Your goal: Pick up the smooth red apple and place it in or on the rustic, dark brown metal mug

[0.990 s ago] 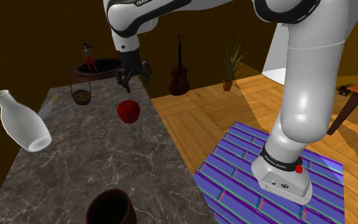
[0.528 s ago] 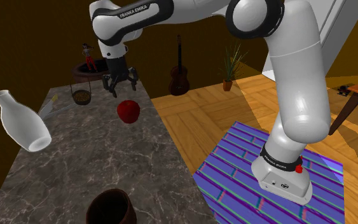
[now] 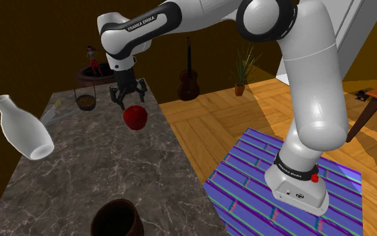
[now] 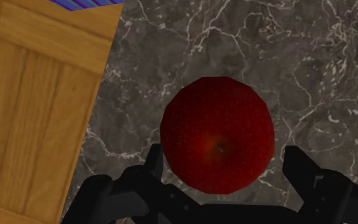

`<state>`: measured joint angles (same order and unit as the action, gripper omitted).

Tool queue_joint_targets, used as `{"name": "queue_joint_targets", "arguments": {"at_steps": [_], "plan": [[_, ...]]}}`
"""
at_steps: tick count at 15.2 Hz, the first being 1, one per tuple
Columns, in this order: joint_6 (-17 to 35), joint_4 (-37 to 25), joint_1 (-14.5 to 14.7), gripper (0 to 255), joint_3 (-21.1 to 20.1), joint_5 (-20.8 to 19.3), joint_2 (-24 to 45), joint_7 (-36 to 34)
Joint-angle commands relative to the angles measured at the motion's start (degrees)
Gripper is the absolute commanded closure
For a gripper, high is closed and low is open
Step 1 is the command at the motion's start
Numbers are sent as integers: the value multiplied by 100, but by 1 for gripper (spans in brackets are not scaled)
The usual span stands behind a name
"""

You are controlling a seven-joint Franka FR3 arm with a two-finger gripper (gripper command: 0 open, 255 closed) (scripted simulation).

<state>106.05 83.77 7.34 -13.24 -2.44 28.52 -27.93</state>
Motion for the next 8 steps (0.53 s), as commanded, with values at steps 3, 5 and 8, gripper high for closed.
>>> {"name": "queue_joint_targets", "arguments": {"at_steps": [3,5,8], "plan": [[8,5,-1,0,1,0,2,1],[8,4,-1,0,1,0,2,1],[8,4,-1,255,1,0,2,1]]}}
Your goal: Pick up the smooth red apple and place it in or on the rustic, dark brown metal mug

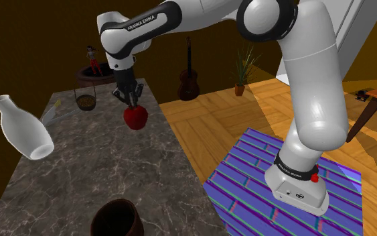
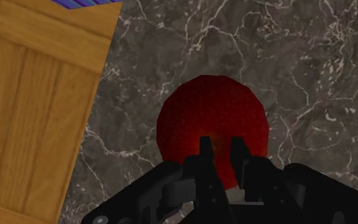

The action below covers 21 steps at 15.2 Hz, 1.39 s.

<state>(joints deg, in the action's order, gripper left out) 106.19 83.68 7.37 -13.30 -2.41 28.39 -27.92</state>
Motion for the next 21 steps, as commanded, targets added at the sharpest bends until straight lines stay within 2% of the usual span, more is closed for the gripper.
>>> {"name": "queue_joint_targets", "arguments": {"at_steps": [1,7,21], "plan": [[-6,14,-3,255,6,-4,14,-1],[-6,14,-4,255,6,-4,14,0],[-1013,-864,25,255,-21,26,-120,-20]]}}
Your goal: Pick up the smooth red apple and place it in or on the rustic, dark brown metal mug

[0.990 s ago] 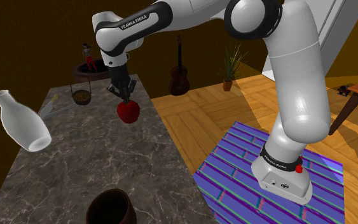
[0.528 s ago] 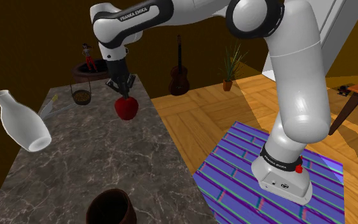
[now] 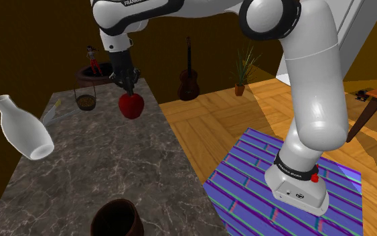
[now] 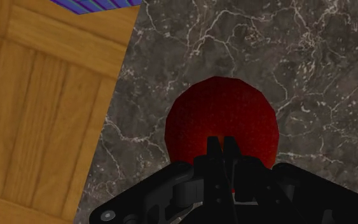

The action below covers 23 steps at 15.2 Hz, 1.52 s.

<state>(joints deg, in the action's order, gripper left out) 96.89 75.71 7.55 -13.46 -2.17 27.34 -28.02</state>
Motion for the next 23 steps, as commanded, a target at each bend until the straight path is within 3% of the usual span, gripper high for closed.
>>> {"name": "queue_joint_targets", "arguments": {"at_steps": [1,19,23], "plan": [[-161,-147,12,255,-6,3,-14,-13],[-1783,-2205,193,255,-10,-78,417,-80],[-1417,-1100,325,255,-148,61,-345,-445]]}}
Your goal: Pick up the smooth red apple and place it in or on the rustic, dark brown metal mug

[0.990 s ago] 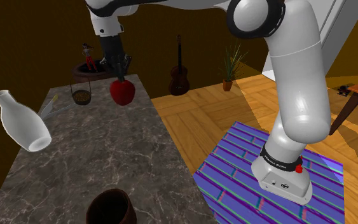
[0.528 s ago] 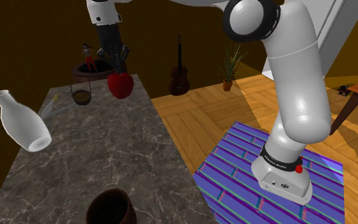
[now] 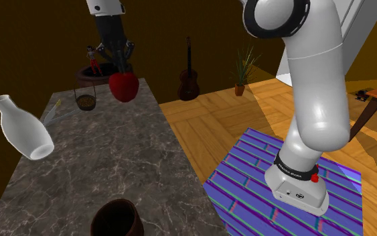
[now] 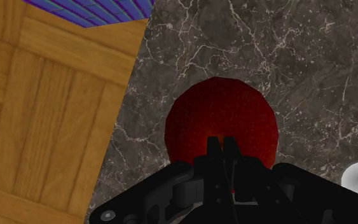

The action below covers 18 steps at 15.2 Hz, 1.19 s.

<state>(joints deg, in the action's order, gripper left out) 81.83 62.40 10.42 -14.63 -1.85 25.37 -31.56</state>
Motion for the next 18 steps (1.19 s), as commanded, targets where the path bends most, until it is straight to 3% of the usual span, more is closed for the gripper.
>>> {"name": "queue_joint_targets", "arguments": {"at_steps": [1,9,18], "plan": [[151,439,81,255,-67,61,-301,-184],[429,1556,497,255,-381,288,-1214,-981],[490,2031,1071,255,-814,463,-1732,-2012]]}}
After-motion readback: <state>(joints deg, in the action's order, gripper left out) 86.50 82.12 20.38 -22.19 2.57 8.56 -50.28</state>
